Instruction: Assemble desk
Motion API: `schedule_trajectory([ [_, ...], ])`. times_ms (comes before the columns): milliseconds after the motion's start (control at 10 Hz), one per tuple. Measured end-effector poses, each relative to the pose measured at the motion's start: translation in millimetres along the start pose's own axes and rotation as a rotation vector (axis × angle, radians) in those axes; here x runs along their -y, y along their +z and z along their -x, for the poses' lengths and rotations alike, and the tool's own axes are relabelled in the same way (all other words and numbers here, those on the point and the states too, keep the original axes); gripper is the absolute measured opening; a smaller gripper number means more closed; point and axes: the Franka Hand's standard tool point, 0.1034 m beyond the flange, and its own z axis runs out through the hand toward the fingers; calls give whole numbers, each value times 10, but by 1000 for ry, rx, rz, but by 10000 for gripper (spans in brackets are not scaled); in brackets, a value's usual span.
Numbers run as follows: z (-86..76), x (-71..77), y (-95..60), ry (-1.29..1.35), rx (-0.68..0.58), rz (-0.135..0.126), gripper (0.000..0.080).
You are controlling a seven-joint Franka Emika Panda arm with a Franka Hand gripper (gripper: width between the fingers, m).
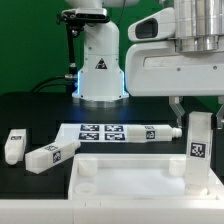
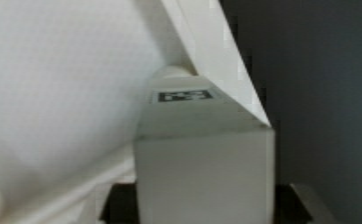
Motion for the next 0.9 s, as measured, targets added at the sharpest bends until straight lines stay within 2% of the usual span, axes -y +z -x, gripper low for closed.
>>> schedule_trajectory([
  [100,13,7,6,174,0,0,288],
  [200,2,9,10,412,8,-13,288],
  [300,-38,-9,13,609,30,-38,288],
  [400,-82,-55,11,722,44,-46,288],
  [600,-71,-48,15,770,46,-44,288],
  [700,-73,-50,16,765,46,-44,362],
  [800,-72,-47,14,667,38,-41,362],
  [900,-51,-12,7,483,33,-43,545],
])
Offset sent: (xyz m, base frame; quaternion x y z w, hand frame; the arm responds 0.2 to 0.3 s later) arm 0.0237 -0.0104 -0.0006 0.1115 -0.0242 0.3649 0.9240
